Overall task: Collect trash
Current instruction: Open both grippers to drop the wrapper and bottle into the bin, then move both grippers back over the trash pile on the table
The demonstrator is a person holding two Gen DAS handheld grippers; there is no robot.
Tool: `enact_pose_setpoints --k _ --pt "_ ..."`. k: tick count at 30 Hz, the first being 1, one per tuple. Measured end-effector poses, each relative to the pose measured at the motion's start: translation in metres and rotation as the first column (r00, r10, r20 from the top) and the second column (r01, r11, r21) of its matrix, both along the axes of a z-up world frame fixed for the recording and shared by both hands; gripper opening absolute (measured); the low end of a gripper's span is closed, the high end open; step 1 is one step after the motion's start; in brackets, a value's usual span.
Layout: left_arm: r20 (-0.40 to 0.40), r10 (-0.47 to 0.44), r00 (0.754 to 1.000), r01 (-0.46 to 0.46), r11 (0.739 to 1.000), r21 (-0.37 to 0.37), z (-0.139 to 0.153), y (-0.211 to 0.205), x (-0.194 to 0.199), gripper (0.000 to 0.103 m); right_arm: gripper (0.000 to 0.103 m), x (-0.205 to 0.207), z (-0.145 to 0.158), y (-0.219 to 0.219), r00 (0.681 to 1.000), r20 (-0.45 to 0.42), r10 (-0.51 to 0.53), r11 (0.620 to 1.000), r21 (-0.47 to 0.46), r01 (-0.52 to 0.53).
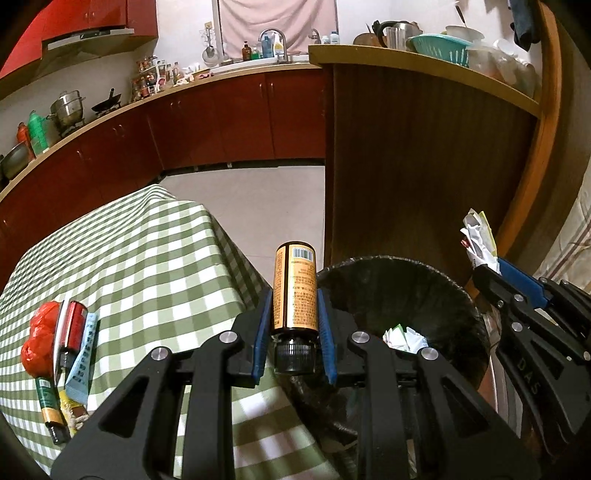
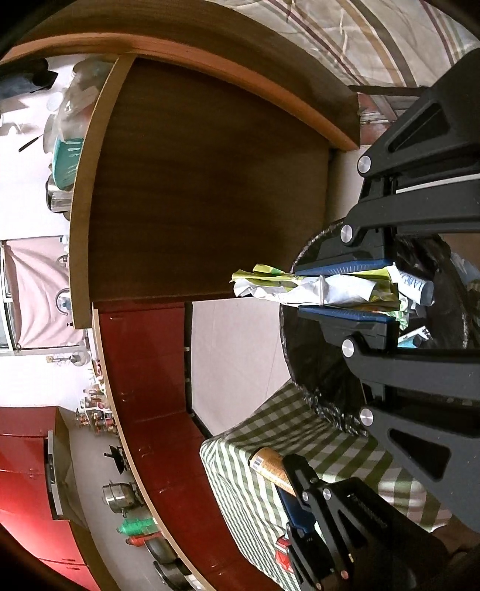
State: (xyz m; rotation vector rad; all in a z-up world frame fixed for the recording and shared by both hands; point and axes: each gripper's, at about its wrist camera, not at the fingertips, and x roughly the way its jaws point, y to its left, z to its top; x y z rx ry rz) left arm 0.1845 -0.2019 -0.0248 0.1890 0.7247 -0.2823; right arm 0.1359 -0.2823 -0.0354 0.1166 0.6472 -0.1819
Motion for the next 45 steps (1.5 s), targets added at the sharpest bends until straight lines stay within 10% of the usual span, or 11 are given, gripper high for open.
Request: enact_pose_setpoints --k 12,15,28,45 --pt "-0.047 -0.013 0.999 0.013 1.000 -0.005 -0.005 -0.009 0.015 0.025 0.018 0.012 -0.008 -0.008 1.000 -0.010 -0.004 0.999 0.032 0.004" --pt "-0.056 -0.011 0.998 0.010 1.000 -0.004 -0.005 -0.009 0.020 0.049 0.022 0.014 -0.011 -0.012 1.000 -0.018 -0.012 0.999 0.047 0.013" --pt "-0.034 0.004 0.999 -0.005 1.000 -0.014 -0.003 0.001 0.016 0.057 0.036 0.008 -0.005 -0.009 1.000 -0.009 -0.028 0.999 0.030 0.028" --pt "-0.017 0.147 0.989 -0.147 0.989 -0.022 0.025 0.102 -0.025 0.064 0.045 0.002 0.014 0.065 0.995 -0.002 0.099 0.995 0.021 -0.099"
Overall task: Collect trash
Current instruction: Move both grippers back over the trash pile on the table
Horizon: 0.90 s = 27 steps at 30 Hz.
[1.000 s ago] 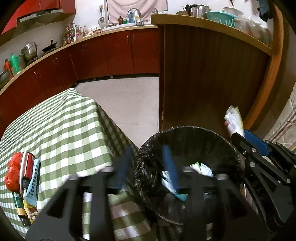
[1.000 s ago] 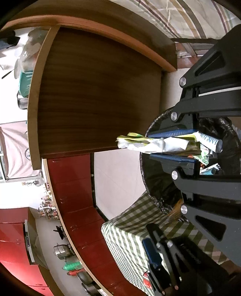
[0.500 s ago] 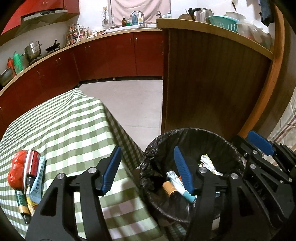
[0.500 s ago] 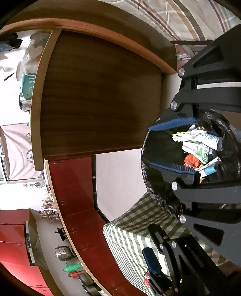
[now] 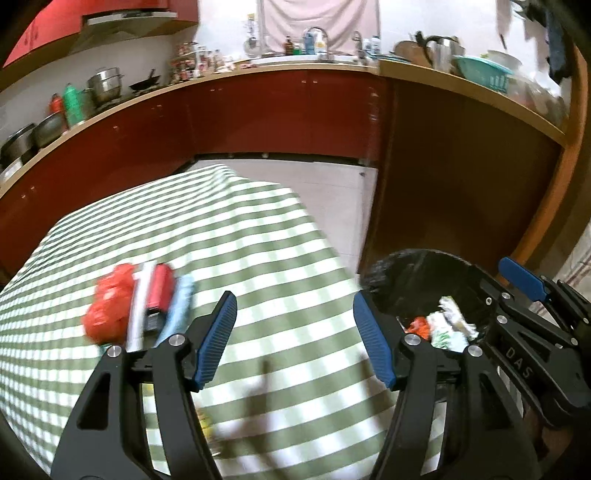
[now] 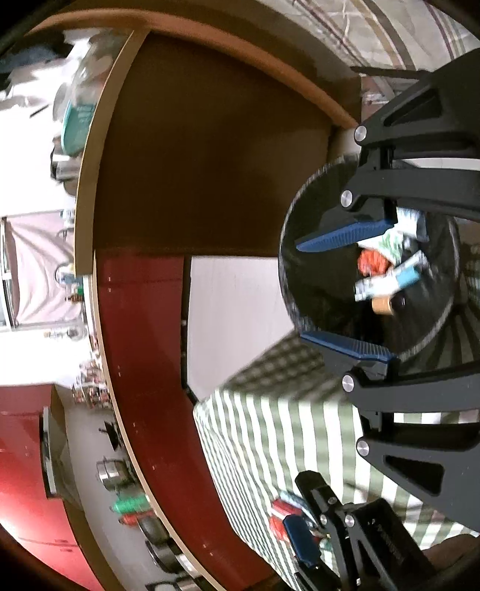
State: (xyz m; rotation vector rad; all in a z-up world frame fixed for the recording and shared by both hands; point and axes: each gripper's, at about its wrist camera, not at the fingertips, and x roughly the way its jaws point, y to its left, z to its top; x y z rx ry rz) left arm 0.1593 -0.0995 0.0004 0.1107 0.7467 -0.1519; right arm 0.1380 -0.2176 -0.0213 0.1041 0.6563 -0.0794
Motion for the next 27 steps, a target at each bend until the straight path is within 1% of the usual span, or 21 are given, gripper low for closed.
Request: enact_pose_setpoints --k 8,16,27 --pt "0.007 0.123 0.992 -0.123 0.992 0.000 0.010 0.069 -0.020 0.064 0.045 -0.001 0.005 0.056 0.994 -0.004 0.107 0.994 0.004 -0.107" --pt "-0.001 0.258 0.966 -0.258 0.966 0.002 0.009 0.145 -0.038 0.065 0.045 -0.004 0.008 0.105 0.979 -0.014 0.202 0.979 0.001 -0.202" --pt "-0.031 0.369 0.929 -0.369 0.929 0.004 -0.001 0.220 -0.058 0.065 0.046 -0.011 0.000 0.173 0.947 -0.053 0.316 0.948 -0.007 -0.317"
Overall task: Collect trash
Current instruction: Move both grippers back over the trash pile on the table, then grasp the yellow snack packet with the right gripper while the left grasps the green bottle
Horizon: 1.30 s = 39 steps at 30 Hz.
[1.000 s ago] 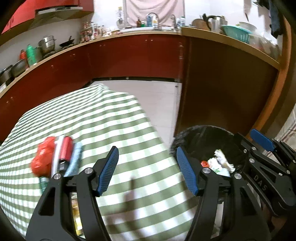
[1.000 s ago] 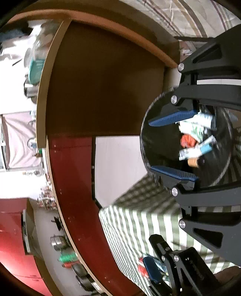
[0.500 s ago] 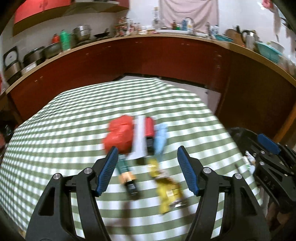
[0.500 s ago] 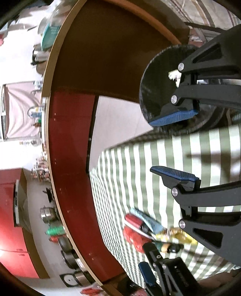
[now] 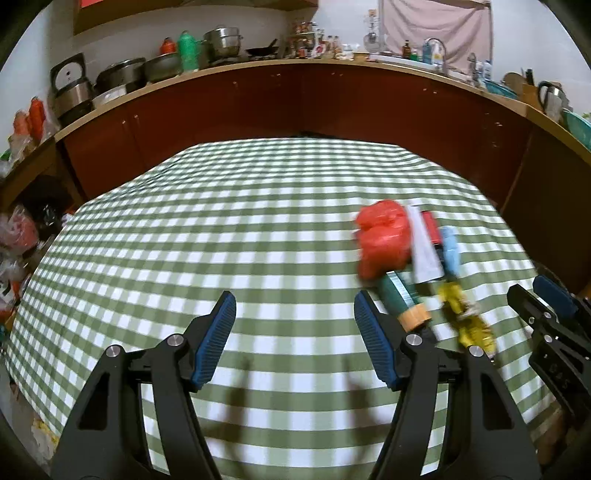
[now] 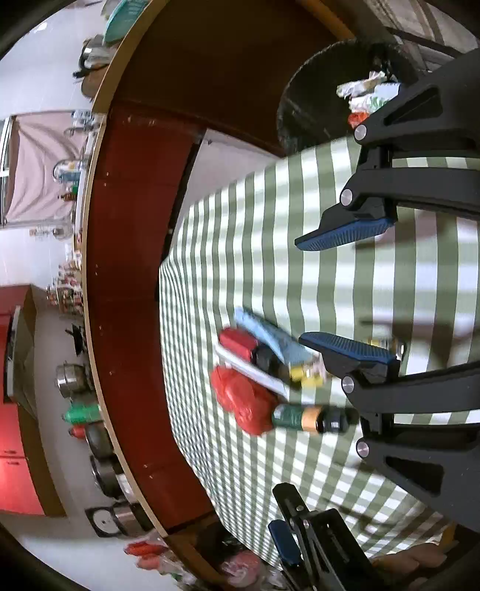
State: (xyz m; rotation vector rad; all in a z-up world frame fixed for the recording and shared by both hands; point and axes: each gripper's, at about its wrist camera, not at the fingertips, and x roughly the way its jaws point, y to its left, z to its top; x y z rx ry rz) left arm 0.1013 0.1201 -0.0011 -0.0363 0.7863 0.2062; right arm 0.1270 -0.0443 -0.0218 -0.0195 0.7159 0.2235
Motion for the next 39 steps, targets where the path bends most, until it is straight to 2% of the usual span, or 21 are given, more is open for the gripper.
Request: enact_pose_setpoints --k 9,14,23,25,26,33,39 --pt "-0.024 0.061 0.998 -0.062 0.998 -0.023 -0.013 0.040 -0.007 0.065 0.048 -0.001 -0.005 0.038 0.997 -0.027 0.070 0.997 -0.039 -0.071" --pt "-0.026 0.064 0.998 -0.065 0.997 -0.036 -0.016 0.047 -0.008 0.065 0.049 0.002 -0.014 0.046 0.995 -0.069 0.073 0.994 -0.072 -0.078" --pt "-0.034 0.061 0.998 -0.063 0.997 -0.051 -0.022 0.046 -0.004 0.065 0.047 0.003 -0.026 0.045 0.990 -0.121 0.070 0.994 -0.077 -0.080" --pt "-0.035 0.060 0.998 -0.062 0.997 -0.052 -0.022 0.046 -0.004 0.065 0.036 0.001 -0.026 0.045 0.991 -0.117 0.071 0.994 -0.073 -0.080" --pt "-0.036 0.060 0.998 -0.061 0.997 -0.053 -0.022 0.045 -0.004 0.065 0.034 0.001 -0.026 0.044 0.990 -0.119 0.074 0.994 -0.069 -0.083" --pt "-0.035 0.041 0.999 -0.042 0.998 -0.056 -0.022 0.035 -0.004 0.065 0.032 -0.005 -0.020 0.043 0.991 -0.097 0.088 0.993 -0.072 -0.095" --pt "-0.030 0.006 1.000 -0.008 0.998 -0.060 -0.018 0.015 -0.001 0.070 0.032 -0.011 -0.008 0.029 0.997 -0.045 0.066 0.995 -0.068 -0.069"
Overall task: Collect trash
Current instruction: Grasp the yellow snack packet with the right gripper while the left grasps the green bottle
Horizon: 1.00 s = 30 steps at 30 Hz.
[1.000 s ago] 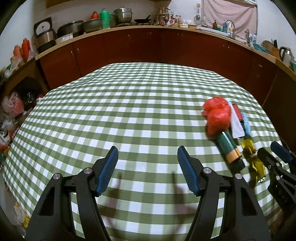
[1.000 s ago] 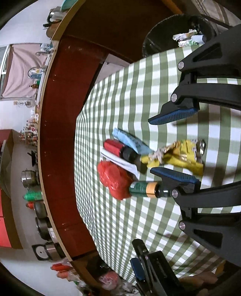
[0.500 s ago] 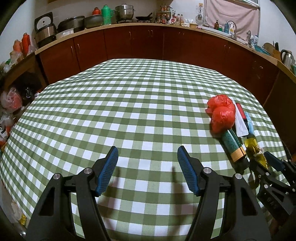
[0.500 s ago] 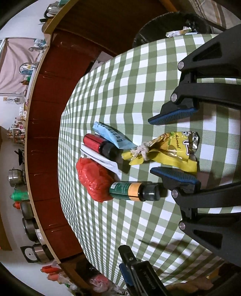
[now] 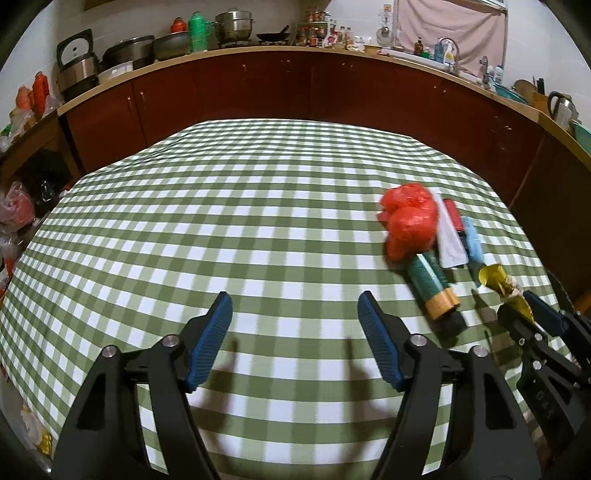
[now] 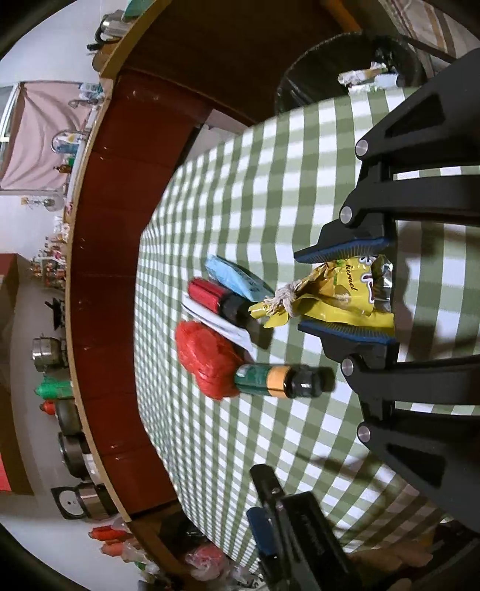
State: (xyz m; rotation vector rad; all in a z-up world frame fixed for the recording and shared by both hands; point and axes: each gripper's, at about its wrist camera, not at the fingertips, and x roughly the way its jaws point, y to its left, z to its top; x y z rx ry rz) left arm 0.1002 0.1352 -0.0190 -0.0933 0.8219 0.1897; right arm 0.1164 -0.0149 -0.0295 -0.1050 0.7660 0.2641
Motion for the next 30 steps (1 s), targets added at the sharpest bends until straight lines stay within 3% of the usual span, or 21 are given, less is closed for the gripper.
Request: enact_pose_setpoints --k 13,21,30 --pt "0.001 -0.095 0.995 0.095 0.995 0.007 0.004 -0.064 0.024 0.070 0.032 0.004 0.008 -0.066 0.992 0.055 -0.114 0.993 0.020 0.113" --pt "-0.040 -0.088 0.995 0.089 0.995 0.037 -0.014 -0.084 0.047 0.070 0.032 0.007 0.005 -0.099 0.985 0.059 -0.163 0.986 0.040 0.161" --pt "-0.070 -0.115 0.991 0.117 0.993 0.028 -0.027 -0.090 0.053 0.037 0.032 0.012 -0.002 -0.116 0.983 0.049 -0.179 0.983 0.060 0.176"
